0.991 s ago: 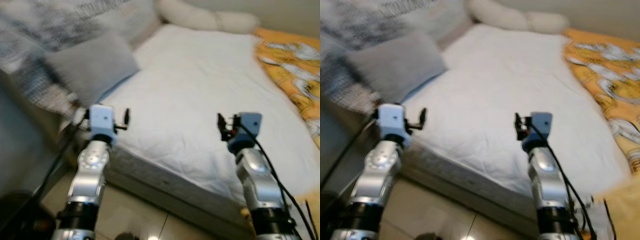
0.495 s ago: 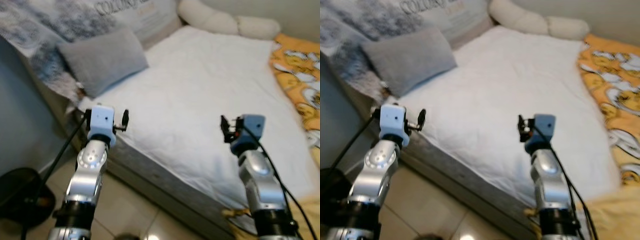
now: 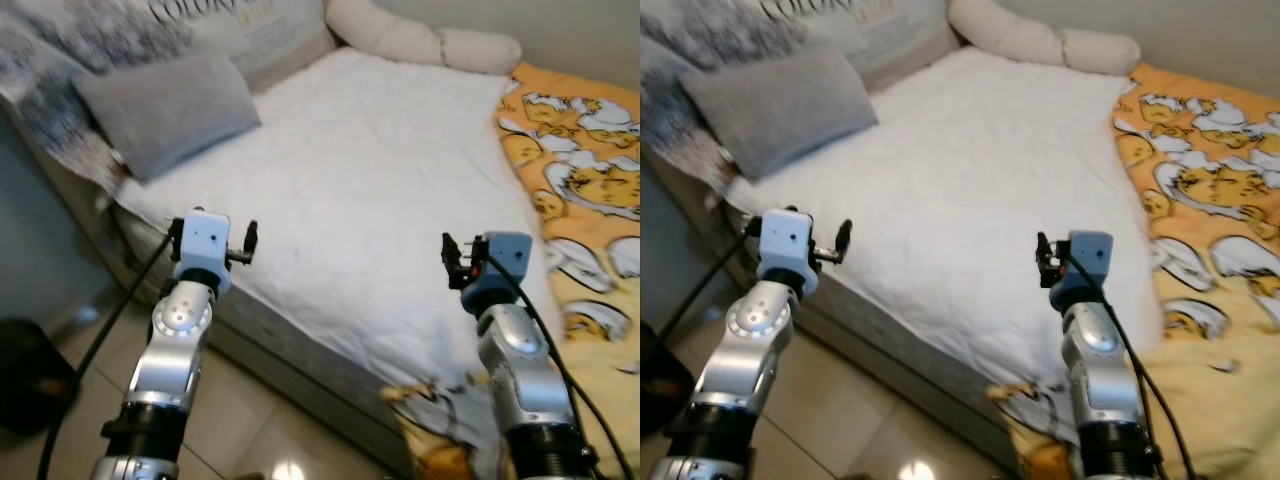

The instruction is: Clean up the room

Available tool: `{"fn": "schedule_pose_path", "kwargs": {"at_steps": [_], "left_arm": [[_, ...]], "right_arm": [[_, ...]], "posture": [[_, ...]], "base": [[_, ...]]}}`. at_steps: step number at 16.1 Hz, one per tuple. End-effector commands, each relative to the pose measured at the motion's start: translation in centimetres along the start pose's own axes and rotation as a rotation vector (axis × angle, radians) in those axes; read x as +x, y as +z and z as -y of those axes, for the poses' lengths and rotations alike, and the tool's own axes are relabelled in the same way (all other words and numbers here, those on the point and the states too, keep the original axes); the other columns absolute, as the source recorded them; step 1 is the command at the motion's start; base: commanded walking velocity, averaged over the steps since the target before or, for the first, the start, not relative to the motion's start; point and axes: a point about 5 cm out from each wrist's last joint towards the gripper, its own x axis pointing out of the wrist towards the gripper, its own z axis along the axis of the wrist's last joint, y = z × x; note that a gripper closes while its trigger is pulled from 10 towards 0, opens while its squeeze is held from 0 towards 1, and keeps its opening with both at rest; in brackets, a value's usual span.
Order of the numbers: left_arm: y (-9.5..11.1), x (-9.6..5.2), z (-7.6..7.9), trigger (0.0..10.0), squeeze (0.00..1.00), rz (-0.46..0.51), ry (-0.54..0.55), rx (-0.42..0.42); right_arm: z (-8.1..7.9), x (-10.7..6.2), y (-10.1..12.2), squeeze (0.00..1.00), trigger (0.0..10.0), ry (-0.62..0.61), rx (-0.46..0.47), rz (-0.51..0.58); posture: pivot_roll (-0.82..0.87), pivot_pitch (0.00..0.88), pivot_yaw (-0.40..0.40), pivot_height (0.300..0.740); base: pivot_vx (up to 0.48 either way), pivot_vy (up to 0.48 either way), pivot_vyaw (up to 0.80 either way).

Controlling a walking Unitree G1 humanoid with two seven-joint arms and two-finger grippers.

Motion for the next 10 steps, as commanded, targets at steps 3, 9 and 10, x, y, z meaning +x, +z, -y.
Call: {"fn": "schedule_pose_path", "kwargs": {"at_steps": [3, 9, 10], "left_arm": [[0.07, -0.08, -0.07, 10.0, 0.75, 0.0, 0.004, -0.005], [0.08, -0.15, 0.13, 10.0, 0.75, 0.002, -0.001, -0.009], [0.14, -0.1, 0.16, 10.0, 0.75, 0.004, -0.001, -0.01]], "right_arm": [[-0.28, 0.17, 0.53, 0.0, 10.0, 0.023, -0.022, 0.018], [0.18, 0.18, 0.41, 0.0, 10.0, -0.006, -0.014, 0.012], [0.17, 0.12, 0.39, 0.0, 10.0, -0.003, -0.013, 0.012]], "posture": [[-0.03, 0.0, 0.014, 0.74], [-0.04, 0.0, 0.021, 0.74], [-0.04, 0.0, 0.024, 0.74]], "base": [[0.0, -0.345, 0.0], [0.0, -0.346, 0.08], [0.0, -0.352, 0.0]]}}
